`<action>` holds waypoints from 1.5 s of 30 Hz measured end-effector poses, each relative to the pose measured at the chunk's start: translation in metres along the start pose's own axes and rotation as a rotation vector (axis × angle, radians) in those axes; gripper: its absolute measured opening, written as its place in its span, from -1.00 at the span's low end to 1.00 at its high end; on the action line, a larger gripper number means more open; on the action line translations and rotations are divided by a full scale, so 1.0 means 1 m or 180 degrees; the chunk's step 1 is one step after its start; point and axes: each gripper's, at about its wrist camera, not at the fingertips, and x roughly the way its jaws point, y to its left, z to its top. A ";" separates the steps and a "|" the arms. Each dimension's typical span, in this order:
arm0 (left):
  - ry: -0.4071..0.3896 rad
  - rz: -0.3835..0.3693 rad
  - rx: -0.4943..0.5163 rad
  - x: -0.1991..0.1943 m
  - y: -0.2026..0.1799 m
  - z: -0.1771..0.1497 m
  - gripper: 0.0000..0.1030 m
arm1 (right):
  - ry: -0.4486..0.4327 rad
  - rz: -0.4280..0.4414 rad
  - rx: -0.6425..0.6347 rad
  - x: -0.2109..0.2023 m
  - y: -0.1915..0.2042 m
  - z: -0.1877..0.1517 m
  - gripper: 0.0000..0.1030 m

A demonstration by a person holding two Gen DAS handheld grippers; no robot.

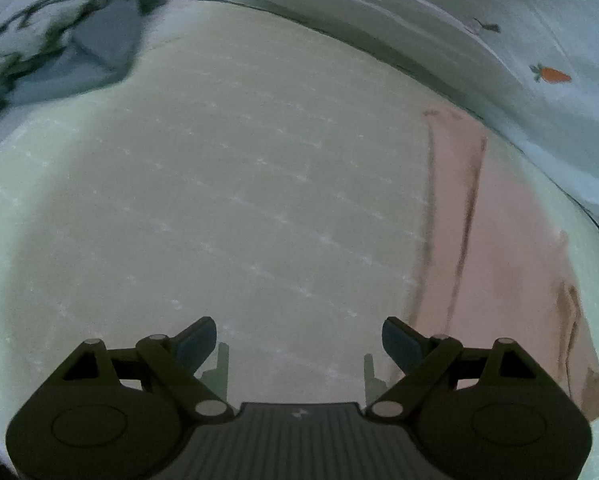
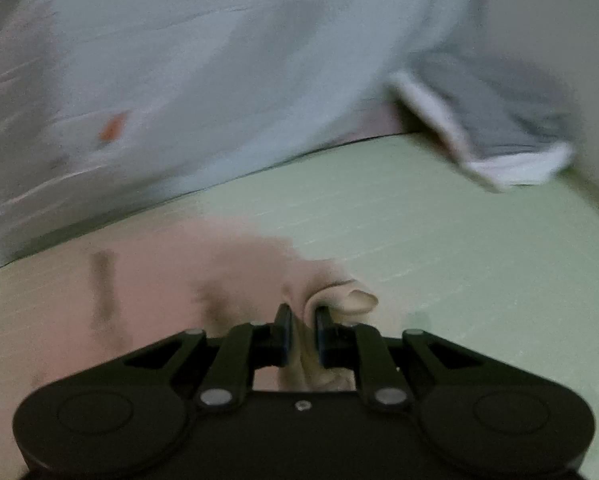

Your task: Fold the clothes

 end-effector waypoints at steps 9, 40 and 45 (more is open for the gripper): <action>-0.0094 0.0094 0.0021 -0.023 0.047 0.007 0.75 | 0.0299 0.0777 -0.0371 -0.011 0.116 -0.051 0.49; 0.0255 -0.0556 0.1506 0.088 -0.202 -0.021 -0.09 | 0.0678 -0.0792 0.0123 0.026 -0.095 -0.044 1.00; 0.0173 -0.0659 0.1684 0.086 -0.204 -0.016 -0.80 | 0.0739 -0.0699 0.0011 0.033 -0.080 -0.050 1.00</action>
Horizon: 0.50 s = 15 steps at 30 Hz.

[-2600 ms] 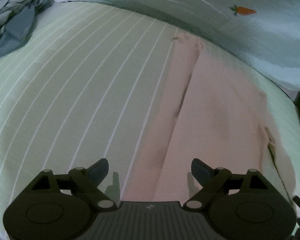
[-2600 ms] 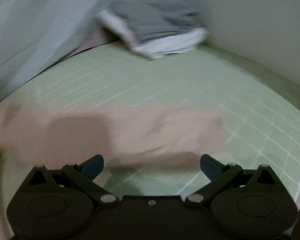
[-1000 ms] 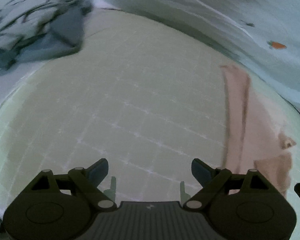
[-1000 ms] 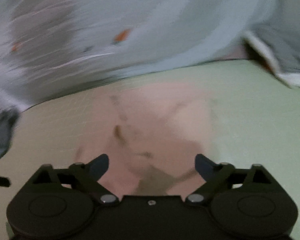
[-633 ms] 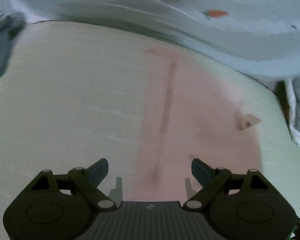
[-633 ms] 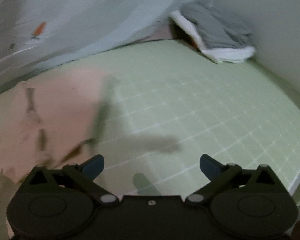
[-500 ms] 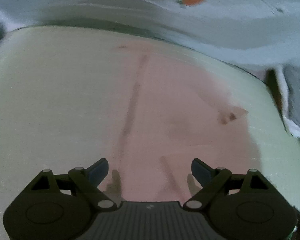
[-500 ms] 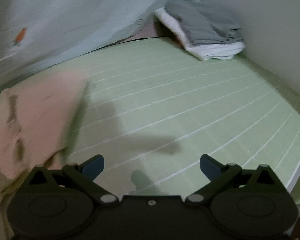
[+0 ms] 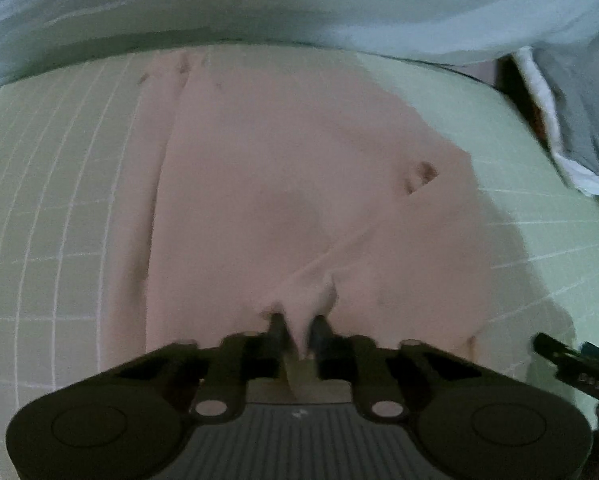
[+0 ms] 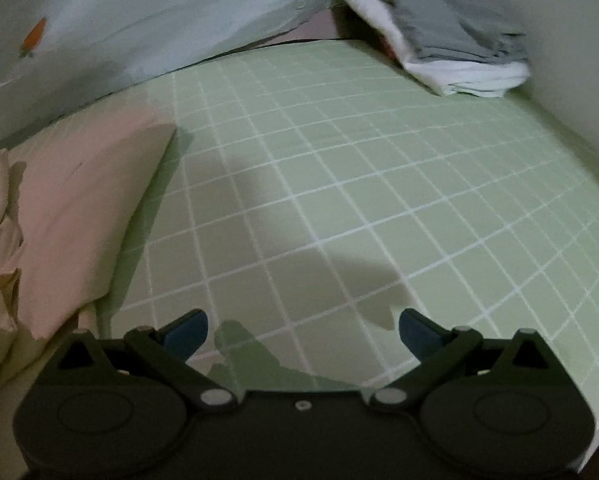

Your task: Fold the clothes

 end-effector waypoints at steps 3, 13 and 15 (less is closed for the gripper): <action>-0.0163 -0.0086 0.0013 -0.012 0.002 0.007 -0.84 | 0.0017 0.0037 0.0019 0.000 0.007 -0.001 1.00; -0.0887 -0.0411 -0.0164 -0.071 0.056 0.069 -0.86 | -0.0080 0.0230 0.0152 -0.016 0.055 -0.013 1.00; -0.1028 -0.0429 -0.0252 -0.081 0.079 0.086 -0.86 | -0.0100 0.0237 0.0103 -0.018 0.070 -0.014 1.00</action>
